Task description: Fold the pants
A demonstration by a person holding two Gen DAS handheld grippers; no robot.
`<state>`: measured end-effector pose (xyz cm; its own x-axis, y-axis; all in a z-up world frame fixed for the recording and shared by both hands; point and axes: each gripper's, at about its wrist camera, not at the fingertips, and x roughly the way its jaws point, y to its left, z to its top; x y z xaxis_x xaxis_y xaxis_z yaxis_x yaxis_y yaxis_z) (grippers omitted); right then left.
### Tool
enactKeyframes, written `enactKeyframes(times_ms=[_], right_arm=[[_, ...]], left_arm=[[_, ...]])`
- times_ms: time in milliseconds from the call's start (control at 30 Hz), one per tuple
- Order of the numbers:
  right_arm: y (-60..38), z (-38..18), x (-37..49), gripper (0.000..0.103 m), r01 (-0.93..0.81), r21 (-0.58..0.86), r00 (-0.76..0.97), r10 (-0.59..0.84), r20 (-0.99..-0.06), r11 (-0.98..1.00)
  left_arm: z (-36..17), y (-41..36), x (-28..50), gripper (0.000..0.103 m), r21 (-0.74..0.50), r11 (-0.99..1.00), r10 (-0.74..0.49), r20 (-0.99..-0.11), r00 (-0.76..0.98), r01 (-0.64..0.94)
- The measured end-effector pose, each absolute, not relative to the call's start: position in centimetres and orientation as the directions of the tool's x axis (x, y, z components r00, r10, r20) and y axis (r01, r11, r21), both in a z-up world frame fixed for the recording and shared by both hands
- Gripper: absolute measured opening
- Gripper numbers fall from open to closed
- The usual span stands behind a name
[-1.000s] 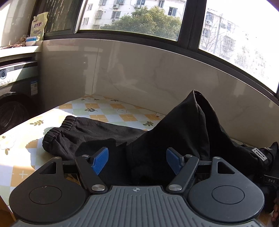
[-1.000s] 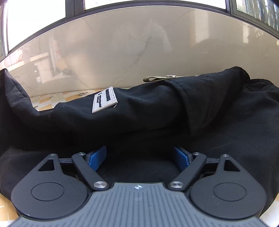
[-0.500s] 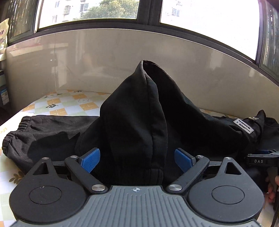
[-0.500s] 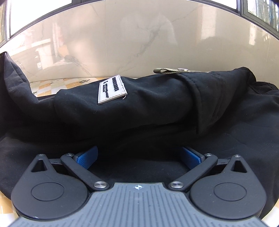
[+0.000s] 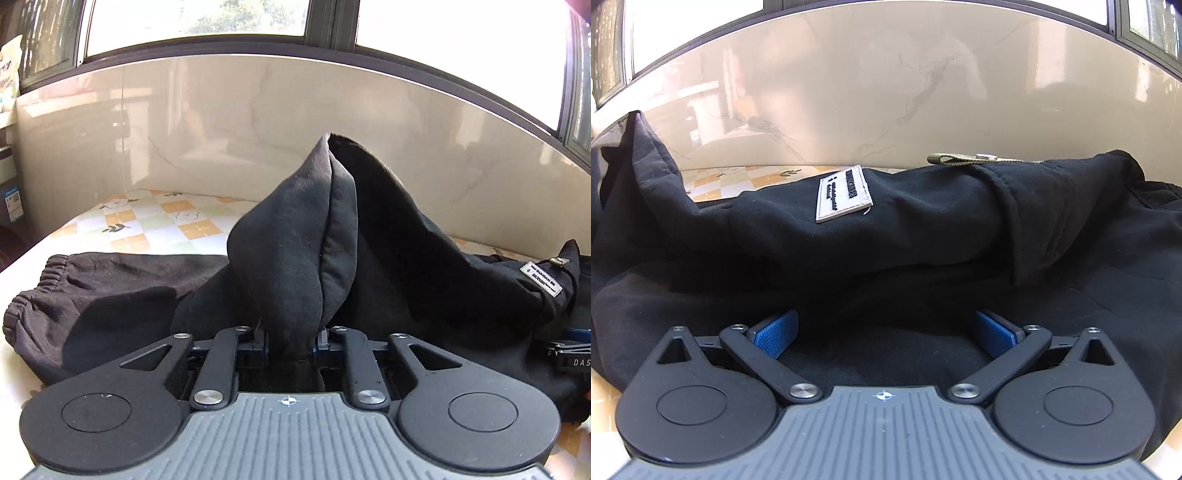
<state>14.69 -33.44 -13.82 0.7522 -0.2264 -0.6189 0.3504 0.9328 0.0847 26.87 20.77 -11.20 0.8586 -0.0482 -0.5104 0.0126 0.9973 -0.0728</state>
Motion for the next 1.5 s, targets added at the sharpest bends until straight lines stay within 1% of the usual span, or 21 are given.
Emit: enactKeyframes(times_ms=[67,133,300,367,467,533,567,600,667,733,900,967,1033,1067,1100,1167,1267,1333,1367,1400,1500], right_arm=[[-32.5,-11.9,12.8,0.102,0.256,0.113,0.798,-0.145,-0.585,0.960],[-31.0,-10.5,11.1,0.102,0.162,0.089,0.819,-0.084,-0.568,0.983],[-27.2,-10.6,10.2,0.100,0.028,0.028,0.790,-0.005,-0.614,0.999],[-26.0,-11.5,10.9,0.097,0.009,0.002,0.769,-0.006,-0.639,1.000],[-24.7,-12.8,12.1,0.092,0.022,-0.082,0.756,-0.070,-0.651,0.996],[-24.6,-13.1,12.4,0.078,0.033,-0.112,0.754,-0.098,-0.649,0.993],[-24.7,-13.0,12.6,0.060,0.036,-0.112,0.754,-0.101,-0.649,0.993],[-25.1,-12.7,12.5,0.035,0.041,-0.102,0.755,-0.098,-0.648,0.994],[-26.0,-11.8,12.2,0.007,0.055,-0.066,0.768,-0.084,-0.635,0.996],[-27.2,-10.5,11.4,0.005,0.079,-0.032,0.796,-0.083,-0.599,0.996],[-29.1,-6.3,8.3,0.004,0.133,0.009,0.844,-0.109,-0.526,0.991],[-29.3,-6.1,8.3,0.005,0.078,0.029,0.811,-0.046,-0.584,0.997],[-28.9,-6.5,8.7,0.009,0.054,0.010,0.761,-0.034,-0.648,0.999],[-28.7,-6.7,8.9,0.017,0.052,-0.007,0.750,-0.044,-0.660,0.999],[-28.6,-6.5,9.1,0.033,0.050,-0.023,0.748,-0.052,-0.662,0.998],[-28.3,-6.0,9.8,0.046,0.053,-0.054,0.764,-0.075,-0.641,0.997],[-28.5,-4.9,11.2,0.048,0.047,-0.032,0.806,-0.057,-0.589,0.998],[-28.5,-4.4,12.8,0.060,0.060,-0.035,0.826,-0.069,-0.560,0.998],[-28.4,-4.6,13.9,0.069,0.068,-0.049,0.826,-0.084,-0.557,0.996],[-28.4,-5.0,15.4,0.074,0.073,-0.066,0.820,-0.098,-0.565,0.995],[-28.8,-6.7,19.3,0.074,0.104,-0.096,0.784,-0.141,-0.604,0.990]], left_arm=[[-8.6,22.3,25.5,0.018,-0.085,0.996,-0.045,-0.458,0.888,0.006],[-6.4,24.0,24.2,0.018,-0.119,0.993,-0.053,-0.417,0.907,0.004],[-2.3,26.7,20.9,0.018,-0.150,0.989,-0.046,-0.324,0.945,-0.003],[-1.4,27.4,19.6,0.018,-0.172,0.985,-0.050,-0.299,0.953,-0.002],[-0.9,28.3,18.3,0.018,-0.199,0.980,-0.055,-0.275,0.960,-0.001],[-1.0,28.6,18.2,0.018,-0.212,0.977,-0.055,-0.266,0.962,-0.003],[-1.0,28.8,17.9,0.018,-0.217,0.976,-0.052,-0.264,0.963,-0.007],[-1.1,28.9,17.6,0.018,-0.223,0.975,-0.051,-0.264,0.963,-0.009],[-1.5,29.1,17.3,0.018,-0.238,0.971,-0.053,-0.267,0.962,-0.012],[-1.5,28.8,17.0,0.018,-0.250,0.968,-0.051,-0.269,0.962,-0.019],[-0.9,29.0,14.7,0.017,-0.286,0.958,-0.041,-0.250,0.967,-0.034],[-0.8,29.1,14.0,0.017,-0.276,0.961,-0.032,-0.234,0.972,-0.035],[-1.1,29.1,13.7,0.017,-0.276,0.960,-0.026,-0.234,0.972,-0.040],[-1.4,29.3,13.8,0.017,-0.289,0.956,-0.028,-0.245,0.969,-0.045],[-1.8,29.3,14.0,0.017,-0.300,0.953,-0.028,-0.257,0.966,-0.052],[-2.9,29.6,15.1,0.017,-0.321,0.943,-0.013,-0.292,0.956,-0.085],[-4.1,29.7,16.2,0.017,-0.354,0.927,0.003,-0.321,0.947,-0.123],[-4.6,29.7,16.6,0.017,-0.365,0.919,0.023,-0.325,0.945,-0.148],[-4.6,29.6,16.7,0.017,-0.364,0.919,0.028,-0.324,0.946,-0.152],[-4.7,29.5,16.8,0.017,-0.360,0.920,0.033,-0.321,0.946,-0.154],[-4.9,29.0,16.7,0.017,-0.350,0.923,0.049,-0.310,0.949,-0.162]])
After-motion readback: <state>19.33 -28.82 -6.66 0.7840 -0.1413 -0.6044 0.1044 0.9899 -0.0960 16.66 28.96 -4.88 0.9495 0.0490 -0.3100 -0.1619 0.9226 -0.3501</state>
